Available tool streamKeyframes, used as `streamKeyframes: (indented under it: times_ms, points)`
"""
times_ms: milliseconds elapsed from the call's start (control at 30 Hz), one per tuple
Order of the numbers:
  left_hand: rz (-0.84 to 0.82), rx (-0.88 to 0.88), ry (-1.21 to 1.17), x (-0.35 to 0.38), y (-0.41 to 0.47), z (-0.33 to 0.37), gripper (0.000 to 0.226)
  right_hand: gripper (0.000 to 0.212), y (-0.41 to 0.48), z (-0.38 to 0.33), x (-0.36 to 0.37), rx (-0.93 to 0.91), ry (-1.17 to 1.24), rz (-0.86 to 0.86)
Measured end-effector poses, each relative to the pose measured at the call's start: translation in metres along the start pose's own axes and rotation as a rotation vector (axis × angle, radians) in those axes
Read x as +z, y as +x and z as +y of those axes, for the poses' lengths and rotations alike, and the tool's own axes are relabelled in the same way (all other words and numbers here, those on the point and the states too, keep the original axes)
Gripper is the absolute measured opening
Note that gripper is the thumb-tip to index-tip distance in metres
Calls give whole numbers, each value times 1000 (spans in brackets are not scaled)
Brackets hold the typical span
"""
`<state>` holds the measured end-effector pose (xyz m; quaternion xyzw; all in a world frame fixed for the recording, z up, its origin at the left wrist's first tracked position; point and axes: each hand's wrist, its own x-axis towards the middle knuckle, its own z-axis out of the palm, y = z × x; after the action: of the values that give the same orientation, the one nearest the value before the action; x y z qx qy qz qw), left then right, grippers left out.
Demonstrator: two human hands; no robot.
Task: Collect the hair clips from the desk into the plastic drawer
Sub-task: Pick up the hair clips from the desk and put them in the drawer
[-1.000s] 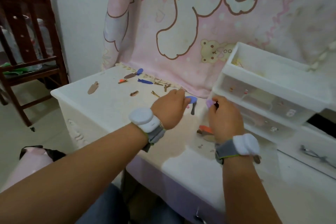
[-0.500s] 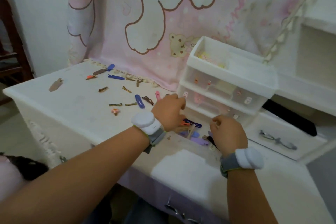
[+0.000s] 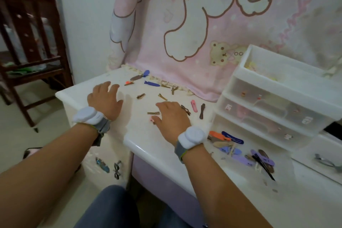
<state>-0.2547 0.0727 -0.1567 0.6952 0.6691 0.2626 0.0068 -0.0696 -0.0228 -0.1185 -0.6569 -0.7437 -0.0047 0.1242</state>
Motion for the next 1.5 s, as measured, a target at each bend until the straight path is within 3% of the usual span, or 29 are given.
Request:
streamKeyframes:
  times_ms: [100,167,300,367,533,633,867,933,1000,1133,1233,1333,1500]
  points:
    - [-90,-98,34,8,13,-21,62,38,15,-16,25,-75,-255,-125]
    - [-125,-104,59,16,18,-28,54,32,17,-29,35,-62,-280,-152]
    - [-122,0,101,22,21,-30,34,10,12,-48,43,-50,-358,-26]
    - [-97,54,35,20,20,-28,29,11,14,-48,48,-61,-359,7]
    - [-60,133,-20,10,14,-24,20,32,11,-41,51,16,-163,49]
    - [-106,136,-19,6,21,-24,24,41,10,-31,49,94,-39,-71]
    - [-71,-92,-203,23,33,6,34,40,13,-11,49,199,182,-9]
    - [-70,-103,-288,29,30,23,57,34,12,-9,46,270,377,65]
    - [-83,-69,-179,35,29,36,79,30,11,-12,44,316,542,131]
    - [-317,80,236,49,39,53,60,28,11,-13,43,285,473,134]
    - [-412,130,260,50,50,52,41,26,12,-13,42,226,358,103]
    - [-440,170,289,47,46,46,37,24,12,-12,41,239,361,100]
    - [-445,88,217,20,13,53,42,22,4,-10,32,309,544,299]
